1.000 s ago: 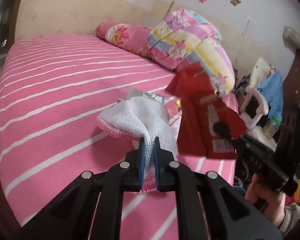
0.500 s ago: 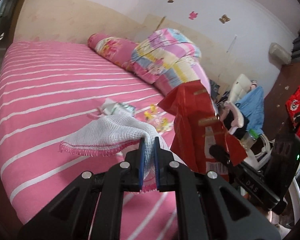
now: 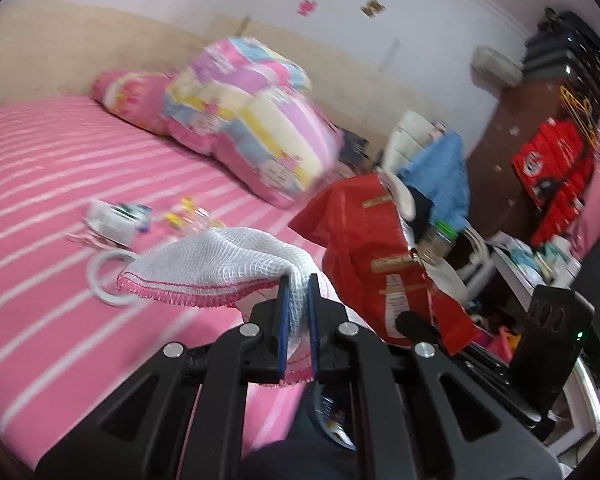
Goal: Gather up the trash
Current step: 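Lift snack bag in right tool while left tool lifts white towel, then carry snack bag and towel to the bin and open both tools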
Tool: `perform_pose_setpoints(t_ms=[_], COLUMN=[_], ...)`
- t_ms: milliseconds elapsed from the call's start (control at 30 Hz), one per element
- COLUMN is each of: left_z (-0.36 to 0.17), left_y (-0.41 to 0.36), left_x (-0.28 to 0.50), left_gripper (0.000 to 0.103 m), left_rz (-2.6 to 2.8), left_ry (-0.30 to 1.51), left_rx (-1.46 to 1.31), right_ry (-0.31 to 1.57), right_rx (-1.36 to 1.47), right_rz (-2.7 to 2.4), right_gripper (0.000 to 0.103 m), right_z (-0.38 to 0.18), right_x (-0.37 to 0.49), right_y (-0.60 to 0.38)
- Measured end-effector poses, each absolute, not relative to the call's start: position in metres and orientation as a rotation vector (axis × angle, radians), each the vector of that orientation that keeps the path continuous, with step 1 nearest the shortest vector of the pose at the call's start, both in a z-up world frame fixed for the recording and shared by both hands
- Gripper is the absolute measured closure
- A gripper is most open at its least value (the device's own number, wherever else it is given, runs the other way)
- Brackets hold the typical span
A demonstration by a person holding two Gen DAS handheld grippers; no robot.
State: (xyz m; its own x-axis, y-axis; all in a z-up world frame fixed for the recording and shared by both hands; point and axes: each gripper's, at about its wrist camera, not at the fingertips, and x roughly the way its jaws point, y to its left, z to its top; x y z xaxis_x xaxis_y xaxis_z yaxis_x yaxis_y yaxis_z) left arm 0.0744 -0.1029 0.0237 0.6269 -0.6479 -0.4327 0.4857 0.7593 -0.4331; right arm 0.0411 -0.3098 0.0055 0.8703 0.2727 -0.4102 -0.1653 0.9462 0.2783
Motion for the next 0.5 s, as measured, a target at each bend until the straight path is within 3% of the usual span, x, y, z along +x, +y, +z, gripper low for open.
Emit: perform_pose_setpoints(t_ms=[500], left_z=[-0.047], left_y=[-0.285], left_x=[0.051], left_gripper=[0.095], left_rz=[-0.933], left_ry=[0.87], left_rx=[-0.188], right_ry=[0.571], right_rx=[0.334], right_rz=[-0.055], right_gripper=[0.098], right_z=[-0.067], right_x=[-0.041], right_y=[-0.445])
